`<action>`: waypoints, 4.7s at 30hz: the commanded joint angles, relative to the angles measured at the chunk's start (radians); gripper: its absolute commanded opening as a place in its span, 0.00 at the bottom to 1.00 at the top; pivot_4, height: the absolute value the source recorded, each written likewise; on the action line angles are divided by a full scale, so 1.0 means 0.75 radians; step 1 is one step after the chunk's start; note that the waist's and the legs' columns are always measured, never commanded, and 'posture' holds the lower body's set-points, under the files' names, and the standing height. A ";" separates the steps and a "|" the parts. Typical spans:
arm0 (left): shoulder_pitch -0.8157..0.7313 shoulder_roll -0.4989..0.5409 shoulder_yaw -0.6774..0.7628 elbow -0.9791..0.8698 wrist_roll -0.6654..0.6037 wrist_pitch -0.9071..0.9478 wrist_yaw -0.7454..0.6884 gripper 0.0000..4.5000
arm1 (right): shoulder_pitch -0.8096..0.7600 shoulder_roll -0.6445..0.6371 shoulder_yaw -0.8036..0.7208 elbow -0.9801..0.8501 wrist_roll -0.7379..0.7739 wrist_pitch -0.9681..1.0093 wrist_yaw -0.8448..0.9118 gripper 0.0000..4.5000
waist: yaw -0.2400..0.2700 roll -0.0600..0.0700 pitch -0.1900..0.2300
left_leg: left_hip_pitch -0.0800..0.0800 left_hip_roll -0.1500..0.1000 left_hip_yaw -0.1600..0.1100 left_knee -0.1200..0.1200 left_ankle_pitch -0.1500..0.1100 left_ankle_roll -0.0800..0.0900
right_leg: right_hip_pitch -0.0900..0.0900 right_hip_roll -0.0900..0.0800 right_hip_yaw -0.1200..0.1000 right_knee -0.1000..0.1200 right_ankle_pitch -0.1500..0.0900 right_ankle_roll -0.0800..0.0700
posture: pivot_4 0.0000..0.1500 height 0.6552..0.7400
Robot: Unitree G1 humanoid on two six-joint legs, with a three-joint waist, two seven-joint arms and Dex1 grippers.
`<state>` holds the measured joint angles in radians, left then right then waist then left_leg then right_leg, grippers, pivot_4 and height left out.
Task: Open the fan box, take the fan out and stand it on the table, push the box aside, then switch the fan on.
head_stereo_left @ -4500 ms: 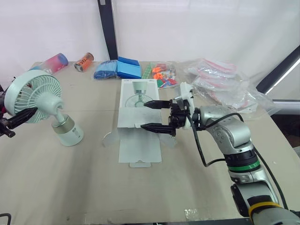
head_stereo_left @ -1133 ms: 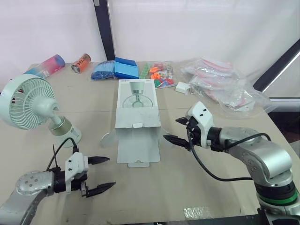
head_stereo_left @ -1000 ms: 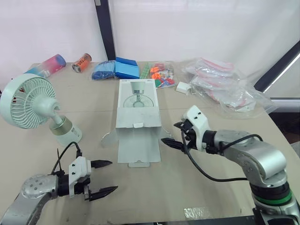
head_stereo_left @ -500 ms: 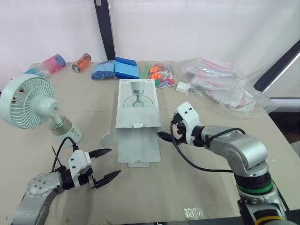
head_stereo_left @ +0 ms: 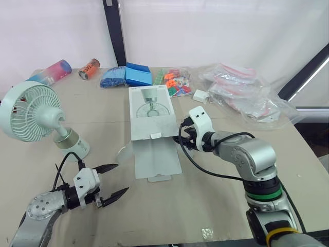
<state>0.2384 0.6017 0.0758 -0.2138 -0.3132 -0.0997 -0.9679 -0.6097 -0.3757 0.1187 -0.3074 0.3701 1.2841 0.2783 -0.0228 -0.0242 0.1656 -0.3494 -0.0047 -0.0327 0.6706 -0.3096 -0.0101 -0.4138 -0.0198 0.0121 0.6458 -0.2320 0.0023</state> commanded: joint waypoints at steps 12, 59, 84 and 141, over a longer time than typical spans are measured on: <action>0.008 -0.060 0.032 -0.099 -0.090 0.042 0.101 1.00 | -0.043 0.104 -0.106 0.089 -0.093 -0.049 -0.116 0.01 | -0.001 0.000 -0.002 | -0.003 0.000 0.002 0.000 0.000 0.000 | -0.004 0.000 0.000 0.000 0.002 -0.001 | 1.00 1.00; -0.464 -0.062 -0.142 0.132 -0.252 0.145 -0.345 1.00 | 0.578 -0.218 -1.018 -0.527 -0.088 0.382 0.061 0.33 | -0.001 0.006 -0.005 | -0.005 -0.002 0.003 0.000 0.001 0.001 | -0.001 0.008 0.009 0.001 -0.004 0.013 | 1.00 1.00; -0.444 -0.073 -0.144 0.222 -0.098 0.040 -0.289 1.00 | 0.652 -0.549 -0.976 -0.479 0.465 -0.495 0.740 0.98 | -0.007 0.000 -0.001 | 0.000 0.001 0.006 0.000 0.000 0.003 | 0.009 0.015 0.012 -0.001 -0.005 0.017 | 1.00 1.00; 0.316 -0.027 1.079 -0.298 -0.539 0.405 0.381 1.00 | -0.094 0.105 0.081 0.279 0.154 -1.081 0.868 0.98 | 0.000 -0.003 -0.001 | 0.002 -0.001 0.001 0.001 -0.001 0.003 | 0.002 -0.004 -0.003 -0.001 0.001 -0.001 | 1.00 1.00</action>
<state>0.4794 0.5711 0.8444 -0.4421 -0.7072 0.2059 -0.7008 -0.6610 -0.3035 0.1945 -0.0892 0.4845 0.4895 0.9336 -0.0227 -0.0265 0.1646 -0.3478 -0.0052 -0.0319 0.6714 -0.3106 -0.0079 -0.4124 -0.0227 0.0102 0.6448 -0.2309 0.0014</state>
